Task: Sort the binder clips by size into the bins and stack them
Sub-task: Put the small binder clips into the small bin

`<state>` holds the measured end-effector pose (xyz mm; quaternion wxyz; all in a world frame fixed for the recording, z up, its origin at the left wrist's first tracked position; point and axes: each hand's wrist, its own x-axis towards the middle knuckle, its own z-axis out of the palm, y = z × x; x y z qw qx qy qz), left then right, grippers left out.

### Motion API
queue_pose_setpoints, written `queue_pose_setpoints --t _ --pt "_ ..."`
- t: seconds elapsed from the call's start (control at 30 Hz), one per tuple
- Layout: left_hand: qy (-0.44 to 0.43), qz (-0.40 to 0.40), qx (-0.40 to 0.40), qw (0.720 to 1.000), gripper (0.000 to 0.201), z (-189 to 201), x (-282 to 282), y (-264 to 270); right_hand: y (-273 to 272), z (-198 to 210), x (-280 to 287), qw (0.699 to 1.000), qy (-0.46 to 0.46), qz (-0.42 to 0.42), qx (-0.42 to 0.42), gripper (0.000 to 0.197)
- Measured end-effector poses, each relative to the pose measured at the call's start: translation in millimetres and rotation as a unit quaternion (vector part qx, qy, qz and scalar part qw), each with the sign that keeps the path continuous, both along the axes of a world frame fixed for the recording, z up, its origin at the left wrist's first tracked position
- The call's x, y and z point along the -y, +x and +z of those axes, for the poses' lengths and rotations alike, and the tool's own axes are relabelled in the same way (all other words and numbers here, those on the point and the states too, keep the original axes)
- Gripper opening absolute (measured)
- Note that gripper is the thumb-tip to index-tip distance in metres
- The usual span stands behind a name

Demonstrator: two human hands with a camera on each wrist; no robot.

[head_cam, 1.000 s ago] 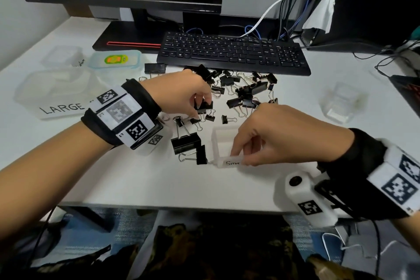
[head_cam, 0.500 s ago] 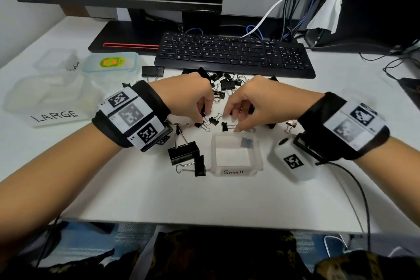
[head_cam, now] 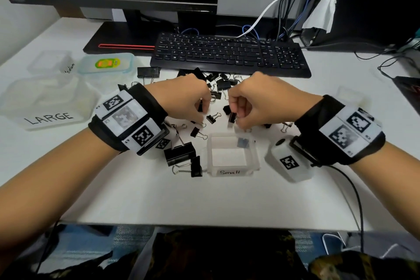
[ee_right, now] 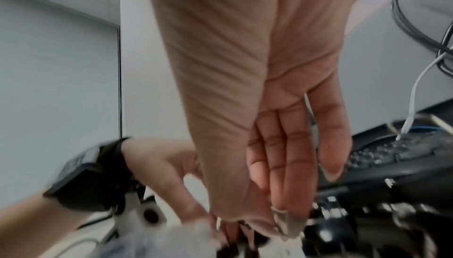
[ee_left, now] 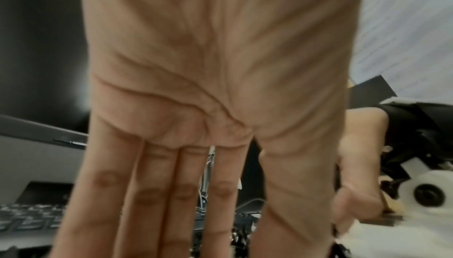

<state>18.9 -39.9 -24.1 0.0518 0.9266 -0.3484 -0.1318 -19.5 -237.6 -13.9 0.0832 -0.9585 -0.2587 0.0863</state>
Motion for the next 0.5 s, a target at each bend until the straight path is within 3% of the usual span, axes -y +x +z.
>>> queue_pose_setpoints --t 0.07,0.2,0.37,0.5 --pt "-0.008 -0.001 -0.027 1.0 0.022 2.2 -3.2 -1.4 -5.6 12.8 4.9 0.999 0.045 -0.009 0.007 0.017" --pt "-0.005 -0.024 -0.082 0.996 0.031 7.3 -7.5 -4.0 -26.2 30.5 5.4 0.987 0.145 0.013 -0.064 0.016" --pt "0.007 -0.022 -0.086 0.996 0.034 4.5 -3.9 -5.3 -39.7 14.7 -2.6 0.992 0.082 0.064 -0.07 0.015" --pt "0.009 -0.021 -0.074 0.997 0.035 2.8 -0.1 -5.9 -37.0 9.8 0.0 0.991 0.118 0.048 -0.041 0.021"
